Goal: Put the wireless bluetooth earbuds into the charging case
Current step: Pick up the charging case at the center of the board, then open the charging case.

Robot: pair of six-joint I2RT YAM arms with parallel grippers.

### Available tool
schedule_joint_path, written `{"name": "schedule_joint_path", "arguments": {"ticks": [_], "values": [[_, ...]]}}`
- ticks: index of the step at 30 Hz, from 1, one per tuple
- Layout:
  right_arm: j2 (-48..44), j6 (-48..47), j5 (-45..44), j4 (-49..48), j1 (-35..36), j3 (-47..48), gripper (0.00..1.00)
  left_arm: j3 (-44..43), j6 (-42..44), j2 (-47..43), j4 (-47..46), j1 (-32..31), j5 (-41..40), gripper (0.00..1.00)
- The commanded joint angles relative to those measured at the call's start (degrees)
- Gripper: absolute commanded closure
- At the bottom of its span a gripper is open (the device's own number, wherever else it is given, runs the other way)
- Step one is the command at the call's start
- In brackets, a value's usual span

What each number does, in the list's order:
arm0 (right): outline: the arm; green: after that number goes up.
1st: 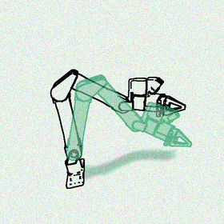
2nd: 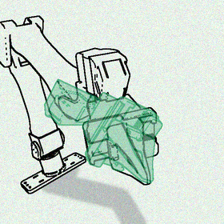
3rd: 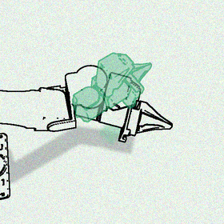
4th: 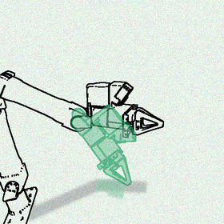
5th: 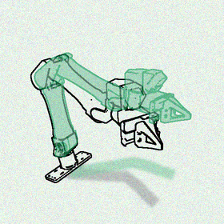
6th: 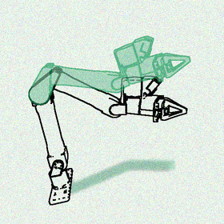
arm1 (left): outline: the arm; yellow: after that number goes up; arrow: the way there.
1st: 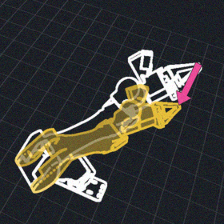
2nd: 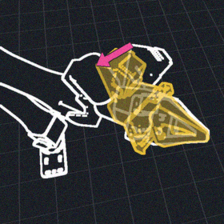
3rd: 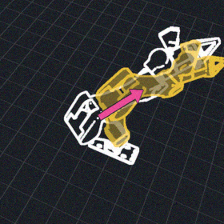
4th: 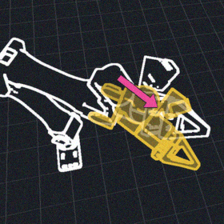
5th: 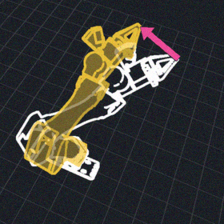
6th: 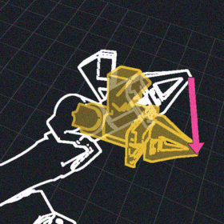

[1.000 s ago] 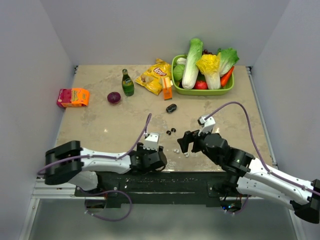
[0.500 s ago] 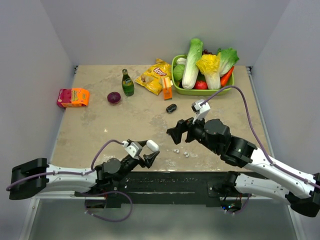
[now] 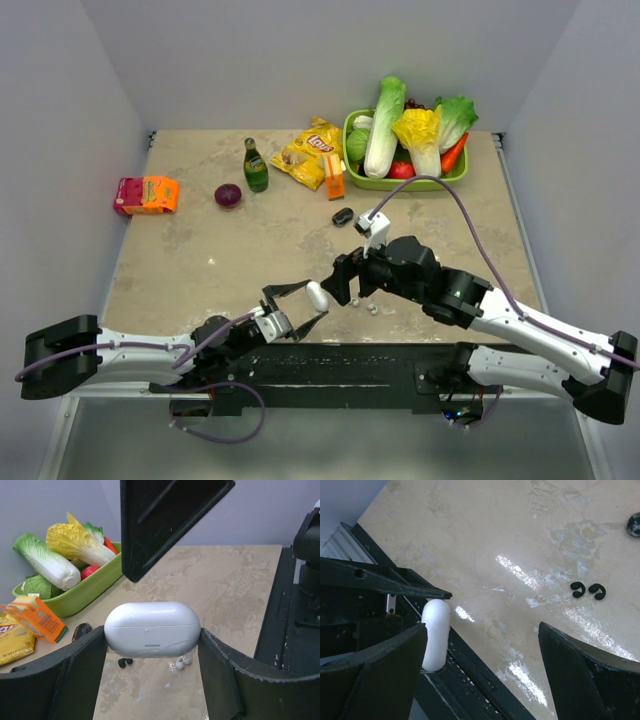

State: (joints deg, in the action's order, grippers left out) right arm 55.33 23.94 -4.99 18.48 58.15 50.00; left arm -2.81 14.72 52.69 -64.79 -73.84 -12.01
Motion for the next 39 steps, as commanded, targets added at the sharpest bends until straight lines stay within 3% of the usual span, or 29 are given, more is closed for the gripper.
{"name": "schedule_joint_path", "arguments": {"ticks": [1,13,39], "values": [[-3.47,0.57,2.62,-5.2,0.12,-0.51,0.05,-2.11,2.77,0.66,0.19,0.28,0.41,1.0],[3.38,-2.15,8.95,-3.36,0.12,-1.22,0.08,-2.99,2.42,1.72,0.9,0.28,-0.38,1.0],[2.68,-0.65,0.52,0.42,0.12,-2.36,0.11,-2.2,2.33,-0.13,1.51,0.28,-0.47,1.0]]}}
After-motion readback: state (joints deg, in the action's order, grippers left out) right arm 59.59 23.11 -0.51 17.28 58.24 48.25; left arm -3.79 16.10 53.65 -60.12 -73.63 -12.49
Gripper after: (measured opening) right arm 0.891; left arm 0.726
